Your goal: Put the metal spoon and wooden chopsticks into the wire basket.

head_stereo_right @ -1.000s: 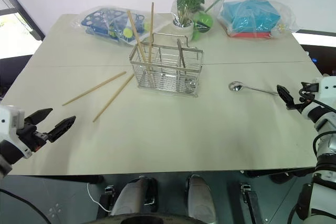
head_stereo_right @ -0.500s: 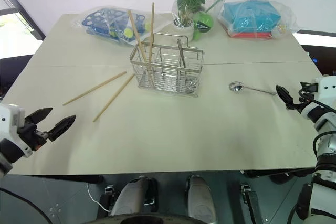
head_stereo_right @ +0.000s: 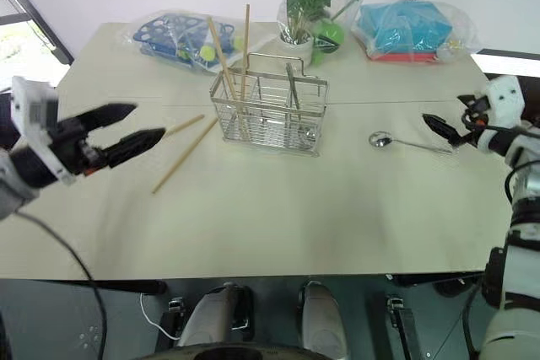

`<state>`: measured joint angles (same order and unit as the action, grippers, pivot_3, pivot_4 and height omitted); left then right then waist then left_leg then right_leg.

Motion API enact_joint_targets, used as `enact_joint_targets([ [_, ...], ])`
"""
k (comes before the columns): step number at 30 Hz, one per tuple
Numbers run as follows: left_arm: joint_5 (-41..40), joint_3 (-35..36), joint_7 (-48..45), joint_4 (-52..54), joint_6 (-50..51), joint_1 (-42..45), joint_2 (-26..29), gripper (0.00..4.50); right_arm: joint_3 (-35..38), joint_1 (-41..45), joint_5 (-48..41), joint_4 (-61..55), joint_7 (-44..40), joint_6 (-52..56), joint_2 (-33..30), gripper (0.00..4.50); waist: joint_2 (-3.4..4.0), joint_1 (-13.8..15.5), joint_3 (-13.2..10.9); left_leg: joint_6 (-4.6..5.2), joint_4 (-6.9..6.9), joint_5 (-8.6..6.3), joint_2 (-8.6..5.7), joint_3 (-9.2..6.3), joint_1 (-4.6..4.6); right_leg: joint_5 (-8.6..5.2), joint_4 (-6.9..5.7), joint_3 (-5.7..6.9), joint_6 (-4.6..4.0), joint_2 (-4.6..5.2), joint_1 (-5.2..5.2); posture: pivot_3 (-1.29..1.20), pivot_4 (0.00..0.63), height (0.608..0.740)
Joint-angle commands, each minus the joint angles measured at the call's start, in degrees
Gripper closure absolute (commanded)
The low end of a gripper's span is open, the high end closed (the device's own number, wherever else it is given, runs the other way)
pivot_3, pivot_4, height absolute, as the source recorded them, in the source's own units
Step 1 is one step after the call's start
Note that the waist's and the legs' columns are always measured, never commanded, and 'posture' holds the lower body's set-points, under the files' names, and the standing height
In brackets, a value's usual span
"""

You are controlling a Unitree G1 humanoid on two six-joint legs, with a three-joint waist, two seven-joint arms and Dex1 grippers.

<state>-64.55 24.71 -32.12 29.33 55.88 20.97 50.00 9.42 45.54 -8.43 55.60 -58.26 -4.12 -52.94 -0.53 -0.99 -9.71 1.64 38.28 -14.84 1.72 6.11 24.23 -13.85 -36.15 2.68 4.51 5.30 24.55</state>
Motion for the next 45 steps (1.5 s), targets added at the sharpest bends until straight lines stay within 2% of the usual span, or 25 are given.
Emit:
enact_joint_targets([
  [1, -6.8, -8.36, -4.96, -2.49, 4.72, 9.75, 0.25, 0.01, -5.09, 5.85, 4.55, 4.31, -8.79, -1.53, -1.65, 0.0, -0.02, 0.0, -0.01, -0.04, -0.01, 0.02, 0.01, 0.01, 0.0, 0.06, 0.02, 0.0, 0.12, -0.05, 0.0, 0.0, 0.15, 0.72],
  [2, -7.93, -11.09, -7.07, -3.32, 6.08, 12.78, -0.23, 0.01, -6.93, 7.44, 6.15, 5.74, -11.41, -2.23, -1.85, 0.0, -0.04, -0.01, -0.03, -0.35, 0.0, 0.21, 0.01, 0.01, 0.0, 0.07, -0.01, 0.01, 0.14, -0.07, -0.01, 0.0, 0.15, 0.72],
  [4, -6.94, -16.13, -10.79, -4.1, 7.3, 16.8, -0.74, 0.01, -9.69, 10.55, 8.83, 8.78, -14.78, -1.77, -2.15, 0.0, -0.03, -0.01, -0.03, -0.38, -0.01, 0.23, 0.03, 0.01, 0.0, 0.1, 0.0, 0.01, 0.19, -0.14, -0.01, 0.0, 0.15, 0.72],
  [7, -2.12, -21.45, -14.73, -4.4, 5.11, 19.96, -1.71, 0.01, -12.16, 14.13, 11.36, 12.02, -18.85, -2.08, -2.41, 0.0, -0.01, -0.01, -0.04, -0.46, -0.01, 0.28, 0.05, 0.0, 0.0, 0.1, -0.02, 0.01, 0.21, -0.22, -0.01, 0.0, 0.15, 0.72],
  [13, 4.63, -26.92, -19.53, -7.0, 1.61, 23.98, -4.8, 0.01, -16.37, 17.53, 17.26, 15.77, -19.06, -5.39, -1.29, 0.0, -0.02, -0.04, -0.05, -0.65, -0.01, 0.39, 0.07, -0.04, -0.03, 0.1, -0.06, 0.01, 0.21, -0.36, 0.0, 0.0, 0.15, 0.72],
  [20, 7.97, -27.27, -20.45, -7.84, 0.34, 25.39, -7.35, 0.01, -17.67, 17.49, 20.94, 18.27, -12.6, -7.02, 1.6, 0.0, -0.03, -0.03, -0.06, -0.72, 0.0, 0.43, 0.11, -0.04, -0.04, 0.11, -0.08, -0.01, 0.22, -0.33, 0.0, 0.0, 0.15, 0.72],
  [27, 8.56, -26.37, -20.08, -7.47, 0.66, 25.64, -7.67, 0.01, -17.04, 17.46, 21.89, 19.57, -7.74, -6.69, 2.54, 0.0, 0.01, 0.08, -0.08, -0.74, 0.0, 0.45, 0.11, -0.06, -0.04, 0.11, -0.1, -0.01, 0.22, -0.31, -0.01, 0.0, 0.15, 0.72],
  [34, 7.53, -24.97, -19.25, -6.81, 1.33, 25.37, -7.56, 0.01, -17.22, 17.73, 22.23, 19.91, -6.02, -4.2, 2.88, 0.0, 0.01, -0.01, -0.08, -0.76, 0.01, 0.46, 0.11, -0.06, -0.04, 0.11, -0.12, -0.02, 0.23, -0.31, -0.01, 0.0, 0.15, 0.72],
  [39, 6.91, -24.0, -18.52, -6.25, 1.71, 24.97, -7.45, 0.01, -17.26, 17.63, 22.27, 19.44, -8.76, -4.31, 2.96, 0.0, 0.01, -0.01, -0.08, -0.76, 0.01, 0.47, 0.11, -0.06, -0.04, 0.11, -0.12, -0.02, 0.23, -0.31, -0.01, 0.0, 0.15, 0.72],
  [45, 6.46, -23.15, -17.19, -5.93, 2.0, 24.68, -7.98, 0.01, -17.48, 17.22, 23.37, 19.52, -5.05, -5.53, 3.29, 0.0, 0.01, -0.01, -0.08, -0.76, 0.01, 0.47, 0.11, -0.06, -0.05, 0.12, -0.14, -0.02, 0.24, -0.31, -0.01, 0.0, 0.15, 0.72],
])
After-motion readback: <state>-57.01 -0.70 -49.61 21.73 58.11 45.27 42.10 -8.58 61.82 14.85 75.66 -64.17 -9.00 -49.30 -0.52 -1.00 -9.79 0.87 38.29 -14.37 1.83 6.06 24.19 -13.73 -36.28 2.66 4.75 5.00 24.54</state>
